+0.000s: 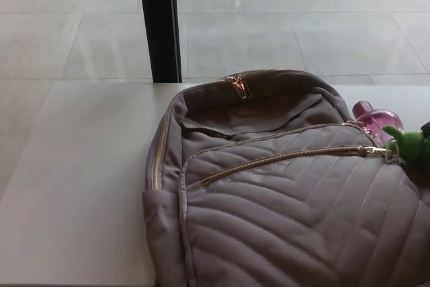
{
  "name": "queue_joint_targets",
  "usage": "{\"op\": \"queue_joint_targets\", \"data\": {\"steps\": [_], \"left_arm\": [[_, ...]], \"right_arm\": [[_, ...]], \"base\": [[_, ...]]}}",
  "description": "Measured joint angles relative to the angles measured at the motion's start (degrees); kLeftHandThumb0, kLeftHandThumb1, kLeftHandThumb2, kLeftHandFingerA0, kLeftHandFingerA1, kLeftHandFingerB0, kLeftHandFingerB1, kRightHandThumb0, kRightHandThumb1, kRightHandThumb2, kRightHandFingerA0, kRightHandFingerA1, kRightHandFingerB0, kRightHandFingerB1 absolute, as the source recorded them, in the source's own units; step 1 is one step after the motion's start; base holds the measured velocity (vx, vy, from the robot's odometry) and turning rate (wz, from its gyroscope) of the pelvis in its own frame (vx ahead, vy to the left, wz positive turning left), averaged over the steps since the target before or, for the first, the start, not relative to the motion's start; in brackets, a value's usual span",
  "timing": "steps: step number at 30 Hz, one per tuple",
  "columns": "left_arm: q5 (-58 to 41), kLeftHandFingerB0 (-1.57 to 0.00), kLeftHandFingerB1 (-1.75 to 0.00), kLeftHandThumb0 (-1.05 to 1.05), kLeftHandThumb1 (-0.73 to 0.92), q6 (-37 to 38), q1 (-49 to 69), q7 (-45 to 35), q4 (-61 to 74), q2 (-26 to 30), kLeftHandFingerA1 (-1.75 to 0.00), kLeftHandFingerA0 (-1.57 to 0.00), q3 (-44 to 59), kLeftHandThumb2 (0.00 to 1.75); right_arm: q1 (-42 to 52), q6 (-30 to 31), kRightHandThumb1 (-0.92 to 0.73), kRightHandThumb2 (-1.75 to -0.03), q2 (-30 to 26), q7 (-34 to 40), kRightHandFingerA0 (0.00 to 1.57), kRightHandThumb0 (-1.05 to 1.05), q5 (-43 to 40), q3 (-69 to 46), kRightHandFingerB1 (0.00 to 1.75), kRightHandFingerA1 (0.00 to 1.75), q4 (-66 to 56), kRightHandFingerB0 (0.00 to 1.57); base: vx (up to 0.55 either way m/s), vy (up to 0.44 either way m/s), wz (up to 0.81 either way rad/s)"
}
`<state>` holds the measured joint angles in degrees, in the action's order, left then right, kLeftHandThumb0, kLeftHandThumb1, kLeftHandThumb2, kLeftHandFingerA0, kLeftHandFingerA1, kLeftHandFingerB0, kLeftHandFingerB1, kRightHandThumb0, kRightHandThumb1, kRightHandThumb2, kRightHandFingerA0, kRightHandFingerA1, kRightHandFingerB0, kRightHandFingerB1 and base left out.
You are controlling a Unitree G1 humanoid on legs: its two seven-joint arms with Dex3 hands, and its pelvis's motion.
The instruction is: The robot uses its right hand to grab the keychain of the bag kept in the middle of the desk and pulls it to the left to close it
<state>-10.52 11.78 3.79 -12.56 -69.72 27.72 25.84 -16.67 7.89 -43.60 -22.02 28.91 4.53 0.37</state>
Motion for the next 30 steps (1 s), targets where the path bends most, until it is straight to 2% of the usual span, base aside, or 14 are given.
{"op": "queue_joint_targets", "data": {"steps": [5, 10, 19, 22, 23, 27, 28, 29, 30], "left_arm": [[0.02, -0.51, -0.44, -0.65, 0.79, 0.00, 0.26, -0.19, 0.04, 0.00, -0.54, -0.73, -0.07, 0.64], [-0.14, -0.51, -0.44, -0.65, 0.79, 0.00, 0.41, -0.44, 0.05, 0.00, -0.52, -0.70, 0.10, 0.64], [-0.11, -0.56, -0.45, -0.67, 0.81, 0.05, -0.18, -0.34, 0.17, 0.00, -0.53, -0.72, -0.32, 0.64], [0.06, -0.60, -0.47, -0.67, 0.81, 0.30, -0.16, -0.33, 0.30, 0.00, -0.52, -0.72, -0.67, 0.64], [0.06, -0.60, -0.47, -0.68, 0.82, 0.36, -0.21, -0.35, 0.24, 0.00, -0.54, -0.74, -0.65, 0.64], [0.08, -0.61, -0.47, -0.67, 0.82, 0.55, -0.38, -0.43, 0.17, 0.00, -0.53, -0.75, -0.66, 0.65], [0.12, -0.60, -0.47, -0.68, 0.82, 0.58, -0.38, -0.42, 0.17, 0.00, -0.52, -0.74, -0.72, 0.65], [0.18, -0.60, -0.47, -0.68, 0.82, 0.64, -0.38, -0.40, 0.18, 0.00, -0.51, -0.74, -0.85, 0.65], [0.23, -0.60, -0.46, -0.68, 0.83, 0.68, -0.41, -0.37, 0.18, 0.00, -0.51, -0.75, -0.99, 0.65]], "right_arm": [[-1.98, 0.50, -0.68, -0.61, 0.83, 0.23, 0.29, -0.61, 0.53, 0.26, 0.33, 0.52, 1.20, 0.40], [-2.80, 0.84, -0.67, -0.61, 1.89, 1.07, 0.32, -0.59, 0.80, 0.26, 0.33, 0.50, 1.82, 0.39], [-4.42, 1.19, -0.67, -0.61, 2.15, 0.52, 0.33, -0.64, 2.45, 2.91, 0.32, 0.51, 1.31, 0.33], [-4.35, 1.17, -0.65, -0.58, 1.80, -0.34, 0.33, -0.67, 2.84, 4.32, 0.31, 0.58, 1.31, 0.32], [-4.31, 1.11, -0.66, -0.60, 1.59, -0.63, 0.29, -0.67, 3.01, 4.81, 0.31, 0.58, 1.32, 0.29], [-4.32, 0.86, -0.64, -0.60, 0.68, -1.80, 0.29, -0.65, 3.93, 7.18, 0.31, 0.57, 1.35, 0.28], [-4.39, 0.88, -0.51, -0.86, 0.58, -2.15, 0.30, -0.70, 4.20, 7.72, 0.44, 0.64, 1.34, 0.20], [-4.52, 0.89, -0.63, -0.59, 0.50, -2.53, 0.35, -0.63, 4.44, 8.26, 0.31, 0.69, 1.32, 0.27], [-4.68, 0.92, -0.63, -0.59, 0.42, -2.91, 0.36, -0.62, 4.57, 8.67, 0.30, 0.71, 1.32, 0.26]], "base": [[0.00, 0.000, 0.00], [0.00, 0.000, 0.00], [0.00, 0.000, 0.00], [0.00, 0.000, 0.00], [0.00, 0.000, 0.00], [0.00, 0.000, 0.00], [0.00, 0.000, 0.00], [0.00, 0.000, 0.00], [0.00, 0.000, 0.00]]}}
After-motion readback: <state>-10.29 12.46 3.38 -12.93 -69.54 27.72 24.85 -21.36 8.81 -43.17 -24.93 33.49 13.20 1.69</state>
